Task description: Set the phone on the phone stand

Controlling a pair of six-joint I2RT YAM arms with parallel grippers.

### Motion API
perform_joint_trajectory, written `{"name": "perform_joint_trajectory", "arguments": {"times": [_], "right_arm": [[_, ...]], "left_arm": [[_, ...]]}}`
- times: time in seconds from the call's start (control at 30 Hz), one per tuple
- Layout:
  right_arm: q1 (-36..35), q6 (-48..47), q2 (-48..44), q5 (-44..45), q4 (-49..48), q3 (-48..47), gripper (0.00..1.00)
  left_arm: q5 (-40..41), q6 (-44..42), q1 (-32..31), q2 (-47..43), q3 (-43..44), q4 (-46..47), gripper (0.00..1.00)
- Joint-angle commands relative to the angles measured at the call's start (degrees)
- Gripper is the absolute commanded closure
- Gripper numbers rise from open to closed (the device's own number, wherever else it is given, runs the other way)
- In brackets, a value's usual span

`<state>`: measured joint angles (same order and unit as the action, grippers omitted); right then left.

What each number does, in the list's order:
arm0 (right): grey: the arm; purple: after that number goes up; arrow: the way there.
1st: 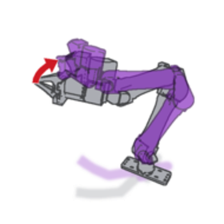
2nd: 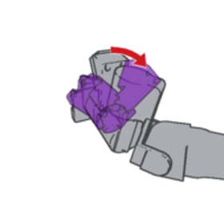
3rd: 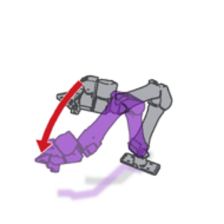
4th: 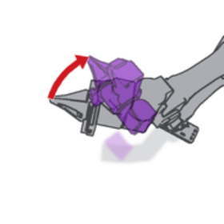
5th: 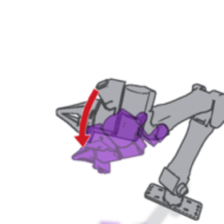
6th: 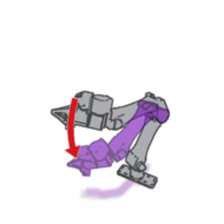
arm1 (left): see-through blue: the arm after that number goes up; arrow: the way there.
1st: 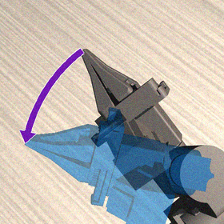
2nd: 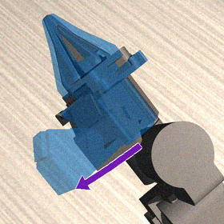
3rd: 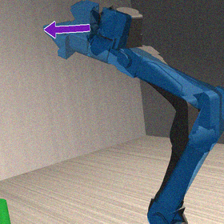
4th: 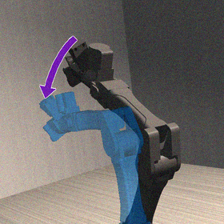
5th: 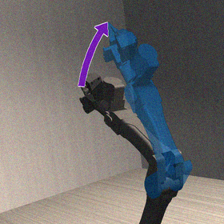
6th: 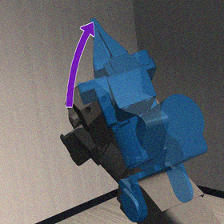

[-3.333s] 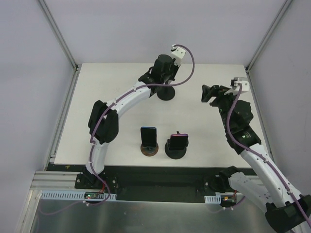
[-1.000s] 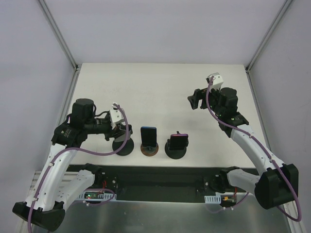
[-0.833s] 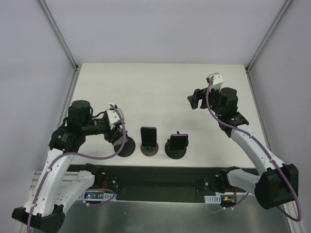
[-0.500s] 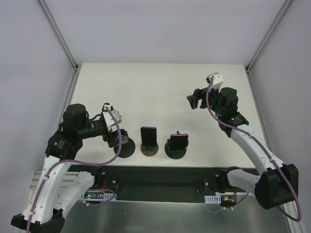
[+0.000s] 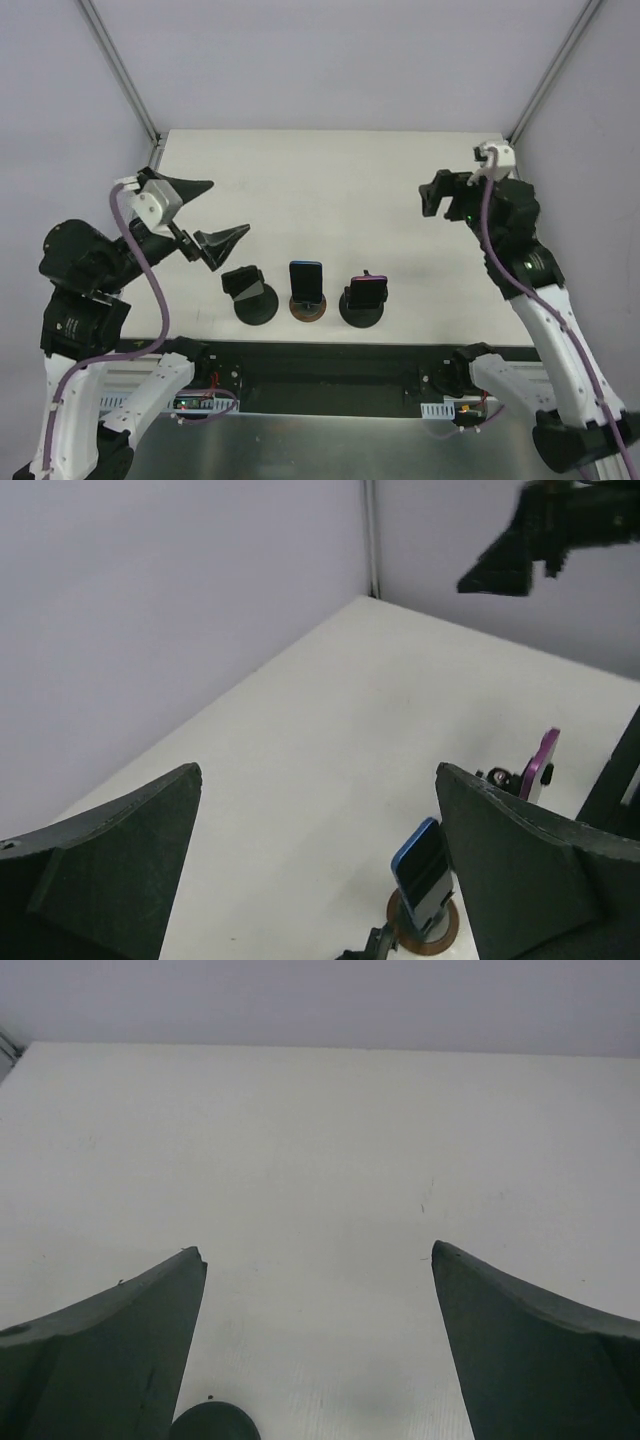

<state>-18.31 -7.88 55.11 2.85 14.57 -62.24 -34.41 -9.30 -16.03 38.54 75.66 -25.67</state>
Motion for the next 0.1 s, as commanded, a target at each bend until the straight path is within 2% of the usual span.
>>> {"name": "perform_joint_trajectory", "arguments": {"times": [0.0, 0.07], "right_arm": [[-0.2, 0.6, -19.7, 5.1, 6.3, -0.3, 0.04], [-0.2, -0.1, -25.3, 5.1, 9.1, -3.0, 0.04]], "left_arm": [[8.4, 15.5, 0.5, 1.1, 3.5, 7.7, 0.01], [10.6, 19.6, 0.5, 0.9, 4.1, 9.7, 0.01]]}}
